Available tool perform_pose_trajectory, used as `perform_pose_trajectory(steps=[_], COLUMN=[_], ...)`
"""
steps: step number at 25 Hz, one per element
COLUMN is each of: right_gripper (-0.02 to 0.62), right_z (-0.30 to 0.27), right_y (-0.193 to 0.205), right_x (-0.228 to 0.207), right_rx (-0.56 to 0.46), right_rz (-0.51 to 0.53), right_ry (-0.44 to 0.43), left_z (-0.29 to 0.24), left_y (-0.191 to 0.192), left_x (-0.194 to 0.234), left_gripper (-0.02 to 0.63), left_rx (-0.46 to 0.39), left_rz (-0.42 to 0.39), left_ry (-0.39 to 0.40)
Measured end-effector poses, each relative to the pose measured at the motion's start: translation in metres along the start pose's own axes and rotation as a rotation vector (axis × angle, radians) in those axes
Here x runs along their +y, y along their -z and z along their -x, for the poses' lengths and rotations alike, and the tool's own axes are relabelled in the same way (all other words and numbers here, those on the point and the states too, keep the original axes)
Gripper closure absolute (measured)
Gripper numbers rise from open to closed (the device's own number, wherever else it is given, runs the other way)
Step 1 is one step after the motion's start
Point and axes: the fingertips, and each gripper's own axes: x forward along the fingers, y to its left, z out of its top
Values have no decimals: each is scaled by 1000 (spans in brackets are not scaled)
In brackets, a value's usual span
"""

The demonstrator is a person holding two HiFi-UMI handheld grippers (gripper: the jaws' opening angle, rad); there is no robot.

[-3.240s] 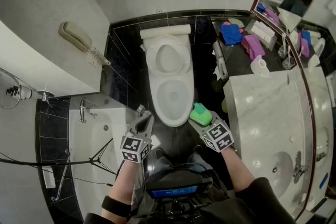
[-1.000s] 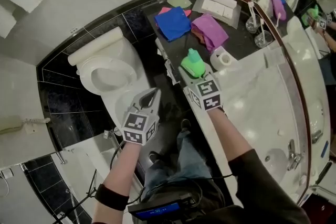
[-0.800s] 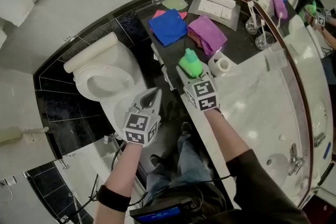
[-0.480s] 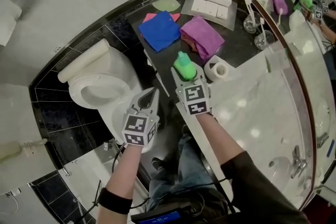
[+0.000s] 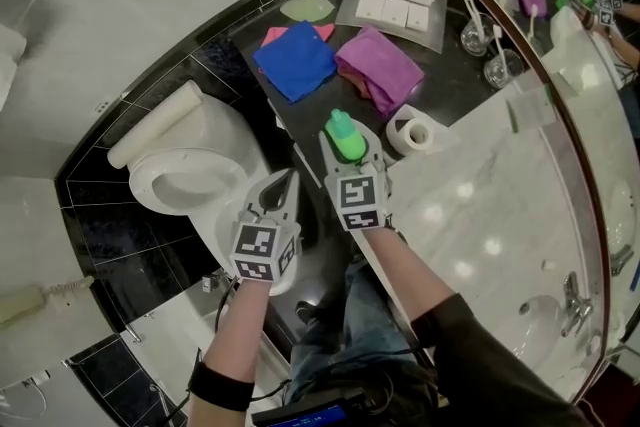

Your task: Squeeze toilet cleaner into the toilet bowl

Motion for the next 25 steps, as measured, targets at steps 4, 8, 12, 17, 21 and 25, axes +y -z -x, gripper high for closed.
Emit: perform_pose_trajectory(steps=[4, 8, 12, 17, 21, 25], right_gripper=[368, 329, 330, 330, 330, 331], right_z=[0, 3, 12, 40, 74, 117], right_y=[0, 3, 5, 2, -5, -14], right_x=[-1, -1, -4, -8, -1, 20], right_rx=[-6, 8, 44, 66, 65, 67], right_rz=[-4, -10, -1, 17, 25, 7], right_ry=[17, 18, 36, 65, 89, 102], left_z=[0, 5, 15, 38, 70, 119], left_y=[3, 6, 6, 2, 6, 14], left_x=[2, 4, 5, -2, -7, -13], left_gripper=[601, 601, 601, 601, 601, 601], left_rx=[4, 5, 2, -15, -33, -46], left_rz=[2, 4, 8, 9, 12, 18], left_ry=[1, 6, 13, 21, 12, 9])
